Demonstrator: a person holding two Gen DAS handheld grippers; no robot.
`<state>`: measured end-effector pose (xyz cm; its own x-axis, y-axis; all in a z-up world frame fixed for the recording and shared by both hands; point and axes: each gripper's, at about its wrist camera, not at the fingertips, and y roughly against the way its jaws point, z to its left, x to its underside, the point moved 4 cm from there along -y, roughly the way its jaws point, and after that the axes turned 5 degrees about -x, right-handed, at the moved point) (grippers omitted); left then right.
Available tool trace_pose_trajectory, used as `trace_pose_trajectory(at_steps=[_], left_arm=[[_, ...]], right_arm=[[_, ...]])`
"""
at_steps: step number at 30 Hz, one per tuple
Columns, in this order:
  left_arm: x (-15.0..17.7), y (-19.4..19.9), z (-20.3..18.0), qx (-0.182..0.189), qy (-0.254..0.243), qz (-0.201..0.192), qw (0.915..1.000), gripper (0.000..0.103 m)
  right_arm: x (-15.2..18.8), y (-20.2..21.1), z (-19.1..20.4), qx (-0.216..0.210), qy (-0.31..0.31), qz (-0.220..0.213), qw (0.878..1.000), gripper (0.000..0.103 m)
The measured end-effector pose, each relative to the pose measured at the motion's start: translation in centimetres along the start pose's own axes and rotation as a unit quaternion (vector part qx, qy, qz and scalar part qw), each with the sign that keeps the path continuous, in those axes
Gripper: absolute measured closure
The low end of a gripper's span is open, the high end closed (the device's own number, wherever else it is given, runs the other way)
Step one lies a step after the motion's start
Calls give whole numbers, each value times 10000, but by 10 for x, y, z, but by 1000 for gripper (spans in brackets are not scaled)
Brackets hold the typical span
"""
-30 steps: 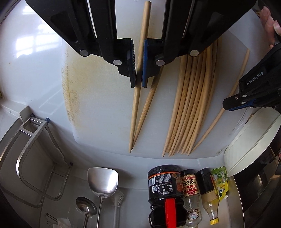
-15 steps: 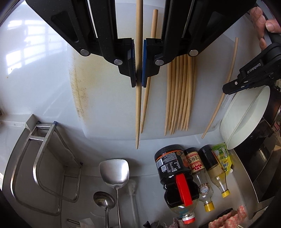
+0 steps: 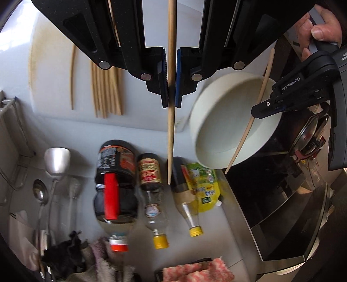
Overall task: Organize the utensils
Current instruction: 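Carry both held chopsticks over the white water basin, then open both grippers to drop the chopsticks into the basin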
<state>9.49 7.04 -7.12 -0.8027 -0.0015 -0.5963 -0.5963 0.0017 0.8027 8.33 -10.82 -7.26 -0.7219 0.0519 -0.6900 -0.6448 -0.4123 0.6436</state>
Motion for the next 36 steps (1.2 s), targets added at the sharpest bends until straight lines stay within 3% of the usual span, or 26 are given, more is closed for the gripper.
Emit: trace_pose_trajectory(at_steps=[4, 9, 18, 28, 36], left_arm=[[-13, -17, 47, -147, 104, 91, 9998, 96], [-24, -47, 80, -137, 89, 282, 9995, 95], [-24, -97, 96, -31, -23, 721, 9974, 95], [-13, -128, 102, 3, -37, 1078, 9942, 95], [-9, -129, 111, 48, 80, 1145, 9934, 93]], right_arm=[[-21, -43, 44, -227, 145, 104, 9996, 97], [-31, -95, 81, -379, 139, 388, 9984, 97], [-24, -160, 89, -180, -166, 958, 9951, 97], [-14, -181, 80, 109, -304, 1234, 9918, 96], [-14, -178, 82, 194, -235, 1159, 9928, 96]])
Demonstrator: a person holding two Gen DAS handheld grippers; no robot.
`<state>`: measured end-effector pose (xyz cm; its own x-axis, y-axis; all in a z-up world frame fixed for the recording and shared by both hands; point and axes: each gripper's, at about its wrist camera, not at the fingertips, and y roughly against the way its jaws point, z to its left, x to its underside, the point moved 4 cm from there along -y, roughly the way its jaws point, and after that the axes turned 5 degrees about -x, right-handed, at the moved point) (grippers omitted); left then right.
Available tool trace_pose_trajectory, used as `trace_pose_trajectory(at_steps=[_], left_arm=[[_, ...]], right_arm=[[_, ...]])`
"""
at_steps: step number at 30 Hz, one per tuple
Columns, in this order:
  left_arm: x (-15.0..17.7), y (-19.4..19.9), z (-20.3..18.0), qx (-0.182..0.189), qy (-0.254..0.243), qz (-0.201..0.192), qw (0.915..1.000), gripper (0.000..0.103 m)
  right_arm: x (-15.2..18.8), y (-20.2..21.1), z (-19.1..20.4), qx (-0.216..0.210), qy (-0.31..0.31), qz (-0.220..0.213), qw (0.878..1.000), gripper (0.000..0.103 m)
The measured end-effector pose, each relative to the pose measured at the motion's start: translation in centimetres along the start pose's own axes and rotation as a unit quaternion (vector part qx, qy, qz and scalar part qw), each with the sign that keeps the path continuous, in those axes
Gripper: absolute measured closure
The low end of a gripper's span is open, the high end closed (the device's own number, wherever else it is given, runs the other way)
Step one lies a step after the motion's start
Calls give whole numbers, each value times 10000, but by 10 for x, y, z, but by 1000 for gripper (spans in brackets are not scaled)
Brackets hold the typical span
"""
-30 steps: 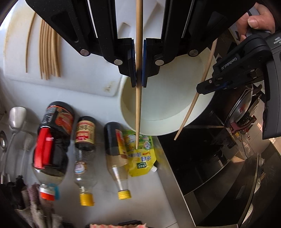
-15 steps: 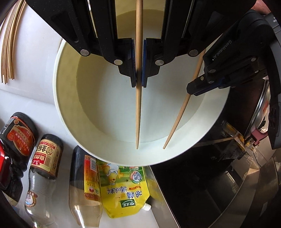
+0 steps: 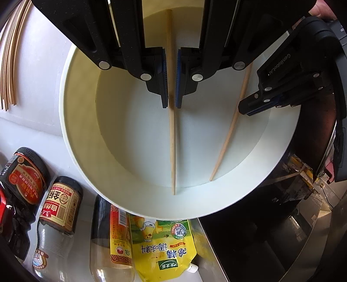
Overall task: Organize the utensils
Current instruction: 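Open both grippers to drop the chopsticks into the basin, then move both grippers back over the chopsticks on the cutting board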
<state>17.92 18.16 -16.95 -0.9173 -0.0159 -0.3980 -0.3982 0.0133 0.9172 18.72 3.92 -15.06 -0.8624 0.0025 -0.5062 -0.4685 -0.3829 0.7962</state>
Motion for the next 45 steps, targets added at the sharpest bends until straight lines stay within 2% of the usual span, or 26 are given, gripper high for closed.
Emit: trace_pose_trajectory(at_steps=[2, 5, 8, 20, 27, 36, 45], left_arm=[[0, 4, 3, -12, 45, -48, 10000, 79], [0, 16, 7, -60, 108, -210, 9997, 62], [0, 32, 9, -113, 162, -416, 9989, 35], [18, 85, 2, -282, 165, -900, 9954, 21], [30, 110, -20, -173, 120, -999, 9948, 18], [49, 132, -69, -14, -148, -1002, 9949, 16], [74, 140, -130, 203, -463, -953, 9942, 16]], right_arm=[[1, 6, 1, 48, 34, -69, 10000, 94], [1, 18, 0, 73, 19, -189, 9998, 88], [4, 31, 0, 87, 37, -307, 9995, 82], [26, 93, -3, 178, 137, -716, 9972, 64], [45, 129, -14, 253, 195, -843, 9959, 61], [78, 171, -51, 469, 49, -932, 9945, 58], [117, 208, -112, 751, -310, -999, 9917, 56]])
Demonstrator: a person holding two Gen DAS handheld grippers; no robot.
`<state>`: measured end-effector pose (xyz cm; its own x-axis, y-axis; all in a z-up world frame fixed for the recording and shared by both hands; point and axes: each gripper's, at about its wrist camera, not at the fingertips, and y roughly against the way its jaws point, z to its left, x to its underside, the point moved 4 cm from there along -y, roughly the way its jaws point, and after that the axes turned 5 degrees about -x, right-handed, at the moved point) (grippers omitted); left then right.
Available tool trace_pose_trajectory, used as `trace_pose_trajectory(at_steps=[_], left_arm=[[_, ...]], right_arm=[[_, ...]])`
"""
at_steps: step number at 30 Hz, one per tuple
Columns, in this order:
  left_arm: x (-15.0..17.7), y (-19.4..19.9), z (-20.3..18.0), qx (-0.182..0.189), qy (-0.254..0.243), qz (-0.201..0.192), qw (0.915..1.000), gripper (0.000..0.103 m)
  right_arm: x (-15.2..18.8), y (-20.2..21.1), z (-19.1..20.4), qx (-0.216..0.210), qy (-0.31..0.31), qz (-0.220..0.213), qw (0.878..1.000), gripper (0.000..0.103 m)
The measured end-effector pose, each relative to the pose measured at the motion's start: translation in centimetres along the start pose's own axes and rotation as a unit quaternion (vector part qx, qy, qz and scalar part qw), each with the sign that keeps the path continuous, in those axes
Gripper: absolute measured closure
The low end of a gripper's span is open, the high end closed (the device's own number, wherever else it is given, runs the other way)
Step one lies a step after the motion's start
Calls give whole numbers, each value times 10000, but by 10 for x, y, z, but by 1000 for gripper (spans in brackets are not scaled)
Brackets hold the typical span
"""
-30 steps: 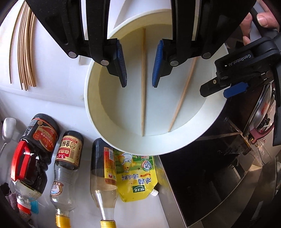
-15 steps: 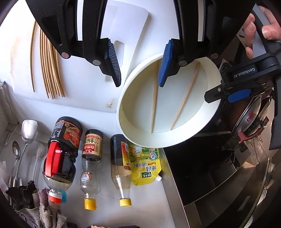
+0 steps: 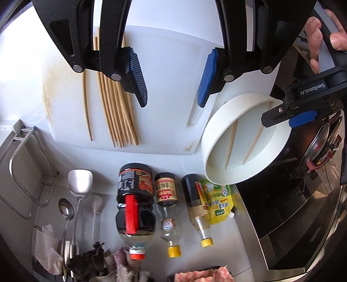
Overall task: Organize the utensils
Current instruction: 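Move both grippers back over the chopsticks on the cutting board, then lower both grippers onto the remaining wooden chopsticks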
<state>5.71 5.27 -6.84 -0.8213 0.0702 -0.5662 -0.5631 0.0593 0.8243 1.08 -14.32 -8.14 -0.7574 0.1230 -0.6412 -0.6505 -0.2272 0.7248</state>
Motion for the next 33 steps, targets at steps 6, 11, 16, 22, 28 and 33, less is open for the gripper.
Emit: trace_pose_trajectory(at_steps=[6, 11, 16, 22, 28, 33], left_arm=[[12, 0, -44, 151, -238, 95, 9996, 16], [21, -3, -73, 225, -324, 183, 9991, 16], [30, -11, -96, 254, -394, 245, 9986, 15], [40, -31, -119, 275, -411, 396, 9980, 14], [50, -56, -138, 260, -414, 548, 9973, 14], [55, -70, -150, 142, -431, 528, 9976, 14]], right_arm=[[16, 16, -46, 187, -267, -42, 9995, 56], [28, 24, -84, 333, -442, -56, 9985, 55], [42, 20, -118, 476, -579, -20, 9972, 53], [54, -4, -152, 625, -704, 193, 9954, 53], [57, -26, -161, 609, -606, 291, 9959, 53], [56, -43, -163, 515, -451, 319, 9971, 53]])
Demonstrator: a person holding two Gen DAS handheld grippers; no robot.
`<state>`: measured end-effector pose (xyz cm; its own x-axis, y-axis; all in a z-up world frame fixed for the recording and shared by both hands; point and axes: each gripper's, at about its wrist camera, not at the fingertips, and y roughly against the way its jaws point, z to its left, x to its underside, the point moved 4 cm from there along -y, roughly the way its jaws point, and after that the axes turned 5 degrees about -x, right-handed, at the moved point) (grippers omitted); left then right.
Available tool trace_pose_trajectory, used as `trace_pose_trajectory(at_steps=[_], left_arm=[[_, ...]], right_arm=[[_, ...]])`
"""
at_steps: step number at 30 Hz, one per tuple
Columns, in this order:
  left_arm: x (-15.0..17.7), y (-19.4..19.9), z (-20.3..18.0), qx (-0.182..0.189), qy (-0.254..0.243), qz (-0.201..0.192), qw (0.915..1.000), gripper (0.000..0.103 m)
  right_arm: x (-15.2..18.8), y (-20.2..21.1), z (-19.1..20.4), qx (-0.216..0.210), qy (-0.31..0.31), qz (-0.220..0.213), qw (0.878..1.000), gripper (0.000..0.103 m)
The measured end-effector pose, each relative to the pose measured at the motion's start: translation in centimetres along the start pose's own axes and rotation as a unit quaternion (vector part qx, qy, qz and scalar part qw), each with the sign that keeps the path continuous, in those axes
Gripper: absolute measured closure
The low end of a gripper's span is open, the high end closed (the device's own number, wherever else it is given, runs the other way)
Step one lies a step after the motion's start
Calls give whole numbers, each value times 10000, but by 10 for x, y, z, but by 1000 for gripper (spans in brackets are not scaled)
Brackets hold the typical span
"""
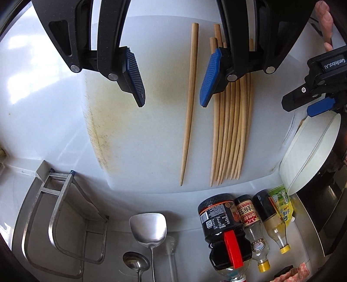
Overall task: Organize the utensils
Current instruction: 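Lower both grippers onto the remaining wooden chopsticks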
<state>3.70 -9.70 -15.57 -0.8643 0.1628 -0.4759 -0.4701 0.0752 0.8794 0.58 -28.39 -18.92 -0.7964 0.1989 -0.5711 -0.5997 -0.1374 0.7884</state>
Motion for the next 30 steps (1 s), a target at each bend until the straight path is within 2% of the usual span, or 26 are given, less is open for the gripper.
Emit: trace_pose_trajectory(at_steps=[12, 22, 30], left_arm=[[3, -19, -11, -130, 172, 50, 9998, 14], [6, -33, -18, -261, 209, 172, 9993, 14], [3, -37, -19, -340, 325, 145, 9988, 9]], right_arm=[[1, -15, 1, 176, 473, 17, 9987, 52], [-1, -13, -17, 273, 448, -39, 9986, 51], [-1, -13, -19, 275, 439, -61, 9986, 49]])
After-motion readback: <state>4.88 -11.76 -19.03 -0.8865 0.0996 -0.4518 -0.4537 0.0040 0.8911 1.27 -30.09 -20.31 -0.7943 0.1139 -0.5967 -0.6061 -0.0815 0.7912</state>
